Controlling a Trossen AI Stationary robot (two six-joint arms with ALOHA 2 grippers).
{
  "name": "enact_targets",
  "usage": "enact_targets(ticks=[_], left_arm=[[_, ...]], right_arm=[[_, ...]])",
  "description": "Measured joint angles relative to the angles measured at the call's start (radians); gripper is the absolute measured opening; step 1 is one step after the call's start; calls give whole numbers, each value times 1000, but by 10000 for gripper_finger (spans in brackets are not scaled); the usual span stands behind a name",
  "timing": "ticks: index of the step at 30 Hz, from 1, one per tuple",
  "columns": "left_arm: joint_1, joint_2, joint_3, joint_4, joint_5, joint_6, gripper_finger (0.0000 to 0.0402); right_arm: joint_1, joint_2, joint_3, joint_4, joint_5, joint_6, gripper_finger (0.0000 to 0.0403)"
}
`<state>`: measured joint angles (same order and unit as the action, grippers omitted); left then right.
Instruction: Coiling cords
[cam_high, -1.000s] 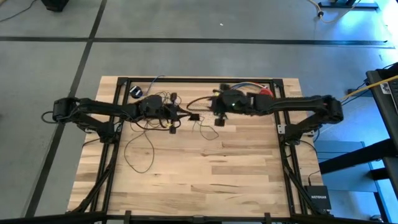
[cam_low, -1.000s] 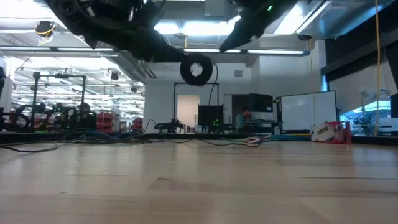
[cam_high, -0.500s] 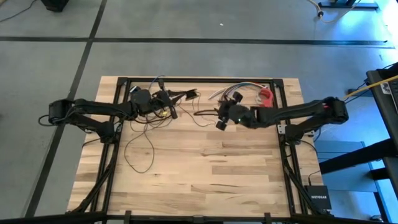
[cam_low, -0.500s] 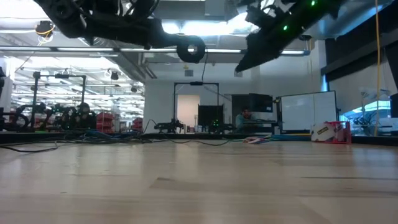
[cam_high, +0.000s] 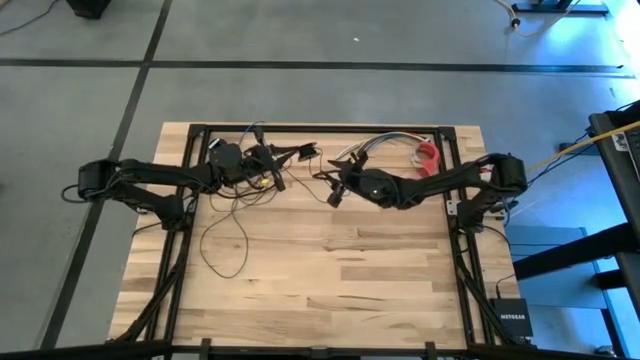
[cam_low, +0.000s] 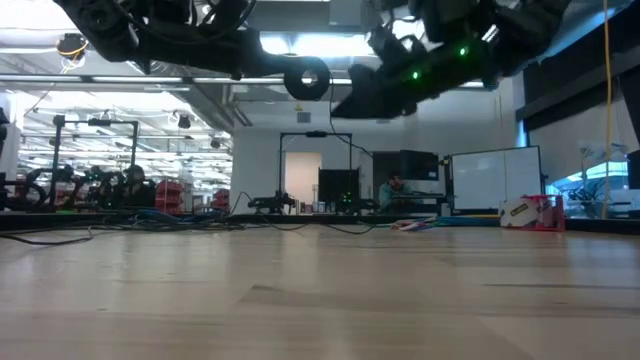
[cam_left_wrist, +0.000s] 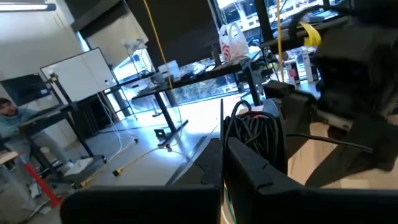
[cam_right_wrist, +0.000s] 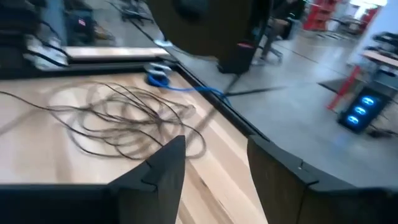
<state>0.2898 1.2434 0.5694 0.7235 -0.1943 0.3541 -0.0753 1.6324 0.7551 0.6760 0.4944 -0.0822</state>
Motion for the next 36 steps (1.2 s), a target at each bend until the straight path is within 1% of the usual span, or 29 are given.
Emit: enact_targets(ticks=[3, 6, 10, 14, 17, 21, 26, 29, 32, 36], left_arm=[[-2, 0, 0, 0, 0, -12, 1], [-2, 0, 0, 0, 0, -16, 1], [-2, 0, 0, -2, 0, -15, 1], [-2, 0, 0, 0, 0, -17, 1], [-2, 0, 0, -1, 1, -22, 1], [-2, 0, 0, 1, 12, -33, 1], [-2, 0, 0, 6, 15, -34, 1], [-2, 0, 0, 9, 21, -39, 1], [-2, 0, 0, 17, 51, -56, 1], [-2, 0, 0, 22, 68, -62, 1]], right_arm=[[1, 32, 0, 20, 34, 7, 176], [1, 53, 0, 37, 4, 7, 175], [3, 55, 0, 40, -9, 7, 156], [2, 55, 1, 73, -18, 8, 126], [-6, 58, 1, 63, -25, 21, 97], [-13, 82, 1, 96, -64, 36, 56], [-14, 118, 5, 144, -63, 32, 8], [-19, 142, 31, 137, -59, 33, 10], [-26, 181, 62, 135, -54, 33, 14], [-31, 232, 110, 135, -60, 32, 4]])
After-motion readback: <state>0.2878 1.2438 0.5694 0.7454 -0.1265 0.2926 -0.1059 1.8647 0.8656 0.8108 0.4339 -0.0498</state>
